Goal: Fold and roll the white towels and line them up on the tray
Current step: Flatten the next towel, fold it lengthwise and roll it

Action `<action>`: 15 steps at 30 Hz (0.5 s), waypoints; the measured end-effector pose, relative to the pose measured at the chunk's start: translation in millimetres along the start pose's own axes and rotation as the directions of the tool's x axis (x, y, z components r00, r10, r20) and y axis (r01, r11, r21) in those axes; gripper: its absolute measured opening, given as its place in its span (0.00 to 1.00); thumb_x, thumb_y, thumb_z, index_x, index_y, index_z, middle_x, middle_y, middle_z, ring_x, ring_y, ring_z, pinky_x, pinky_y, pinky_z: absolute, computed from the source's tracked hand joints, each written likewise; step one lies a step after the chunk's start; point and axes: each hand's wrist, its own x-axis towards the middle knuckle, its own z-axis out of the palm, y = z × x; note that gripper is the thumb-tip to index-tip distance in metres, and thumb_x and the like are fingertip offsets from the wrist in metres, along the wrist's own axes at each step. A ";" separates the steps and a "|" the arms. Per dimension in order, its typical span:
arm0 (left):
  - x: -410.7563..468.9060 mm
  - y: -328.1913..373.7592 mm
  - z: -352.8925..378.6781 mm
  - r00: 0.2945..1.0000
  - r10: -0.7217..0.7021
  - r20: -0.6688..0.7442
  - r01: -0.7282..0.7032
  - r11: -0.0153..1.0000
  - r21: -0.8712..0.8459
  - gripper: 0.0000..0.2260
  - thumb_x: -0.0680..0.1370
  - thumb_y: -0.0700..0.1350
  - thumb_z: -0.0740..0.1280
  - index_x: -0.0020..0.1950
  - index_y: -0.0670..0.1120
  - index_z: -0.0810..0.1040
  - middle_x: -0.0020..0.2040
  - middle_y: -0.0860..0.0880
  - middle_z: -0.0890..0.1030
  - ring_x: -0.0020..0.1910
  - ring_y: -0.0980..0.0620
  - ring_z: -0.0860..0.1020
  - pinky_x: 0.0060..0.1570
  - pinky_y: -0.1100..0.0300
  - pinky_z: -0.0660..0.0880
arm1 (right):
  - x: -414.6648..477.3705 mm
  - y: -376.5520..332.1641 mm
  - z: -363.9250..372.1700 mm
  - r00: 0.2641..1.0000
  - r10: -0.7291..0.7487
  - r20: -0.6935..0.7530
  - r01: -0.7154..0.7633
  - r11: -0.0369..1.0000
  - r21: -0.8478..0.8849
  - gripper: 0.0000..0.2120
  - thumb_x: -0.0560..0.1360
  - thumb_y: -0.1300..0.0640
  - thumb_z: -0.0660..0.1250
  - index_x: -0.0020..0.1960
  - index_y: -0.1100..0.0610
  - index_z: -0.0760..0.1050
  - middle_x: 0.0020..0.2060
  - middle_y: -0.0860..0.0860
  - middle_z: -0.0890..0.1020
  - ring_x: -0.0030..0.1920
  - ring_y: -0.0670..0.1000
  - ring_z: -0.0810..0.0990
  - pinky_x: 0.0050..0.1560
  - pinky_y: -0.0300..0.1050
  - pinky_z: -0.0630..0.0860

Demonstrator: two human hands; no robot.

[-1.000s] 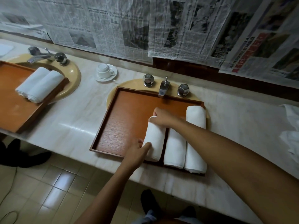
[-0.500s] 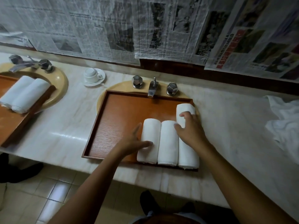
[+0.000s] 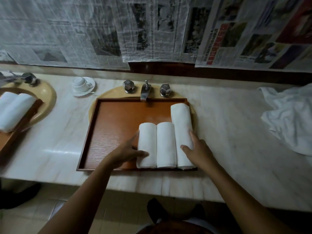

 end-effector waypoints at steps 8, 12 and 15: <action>1.4 21.7 22.9 0.923 0.168 -0.347 0.014 0.885 0.466 0.39 0.74 0.56 0.77 0.81 0.52 0.63 0.72 0.44 0.73 0.66 0.42 0.75 0.62 0.44 0.77 | -16.7 18.1 -33.0 0.993 -0.043 -0.108 0.050 0.997 0.065 0.31 0.80 0.43 0.66 0.80 0.49 0.62 0.71 0.54 0.73 0.68 0.56 0.75 0.65 0.52 0.74; 5.3 46.9 52.8 0.833 0.390 -0.392 -0.117 0.818 0.563 0.27 0.76 0.54 0.74 0.74 0.54 0.71 0.68 0.47 0.76 0.63 0.46 0.75 0.60 0.47 0.77 | -23.8 45.5 -62.8 0.979 -0.026 -0.201 0.053 0.990 0.134 0.25 0.80 0.47 0.68 0.74 0.49 0.69 0.67 0.52 0.76 0.59 0.52 0.78 0.56 0.44 0.71; 11.2 72.7 82.2 0.813 0.473 -0.338 -0.215 0.785 0.582 0.22 0.77 0.54 0.74 0.70 0.54 0.74 0.67 0.49 0.77 0.64 0.48 0.76 0.60 0.47 0.77 | -24.9 67.6 -90.6 0.963 -0.010 -0.269 0.057 0.984 0.168 0.22 0.80 0.48 0.69 0.71 0.50 0.72 0.64 0.50 0.77 0.53 0.49 0.77 0.54 0.43 0.71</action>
